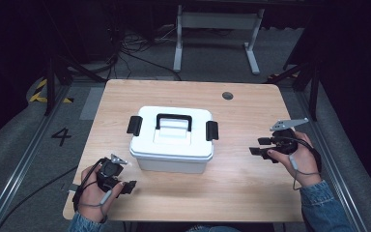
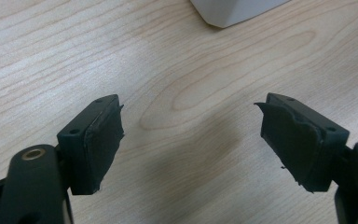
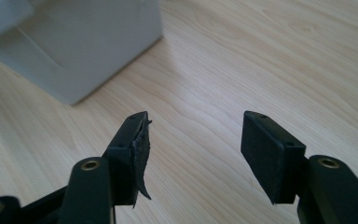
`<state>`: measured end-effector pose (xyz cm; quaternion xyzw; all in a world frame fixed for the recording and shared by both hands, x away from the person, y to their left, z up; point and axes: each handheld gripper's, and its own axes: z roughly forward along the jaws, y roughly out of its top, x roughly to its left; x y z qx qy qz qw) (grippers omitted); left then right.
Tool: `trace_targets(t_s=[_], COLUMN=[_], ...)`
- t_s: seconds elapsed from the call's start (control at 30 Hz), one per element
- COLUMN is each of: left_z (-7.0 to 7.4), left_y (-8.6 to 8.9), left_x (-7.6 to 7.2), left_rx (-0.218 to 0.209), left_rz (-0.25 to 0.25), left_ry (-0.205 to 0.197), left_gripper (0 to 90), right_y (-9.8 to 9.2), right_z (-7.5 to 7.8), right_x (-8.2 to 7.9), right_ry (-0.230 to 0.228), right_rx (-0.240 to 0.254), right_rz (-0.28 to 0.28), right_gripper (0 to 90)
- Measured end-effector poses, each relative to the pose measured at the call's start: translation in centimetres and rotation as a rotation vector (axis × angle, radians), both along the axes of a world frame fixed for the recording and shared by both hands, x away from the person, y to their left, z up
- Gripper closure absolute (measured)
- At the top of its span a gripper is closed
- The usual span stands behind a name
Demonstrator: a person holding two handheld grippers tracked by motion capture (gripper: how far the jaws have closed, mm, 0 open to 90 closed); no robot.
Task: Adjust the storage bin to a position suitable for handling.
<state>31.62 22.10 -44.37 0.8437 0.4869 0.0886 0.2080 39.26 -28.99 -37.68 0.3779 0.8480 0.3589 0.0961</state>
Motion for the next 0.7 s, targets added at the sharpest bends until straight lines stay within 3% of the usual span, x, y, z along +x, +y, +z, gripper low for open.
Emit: trace_targets(t_s=[0.13, 0.7], left_z=[0.0, 0.0], left_y=[0.0, 0.0], left_x=[0.0, -0.1], left_rx=[-0.001, 0.005], left_rz=[0.002, 0.003], left_ry=[0.000, 0.002], left_gripper=[21.7, 21.8], right_y=[1.1, 4.9], right_z=[1.3, 7.1], right_x=[0.0, 1.0], right_ry=[-0.015, -0.103], right_rx=[0.027, 0.040], right_rz=[0.041, 0.148], right_gripper=[43.1, 44.1])
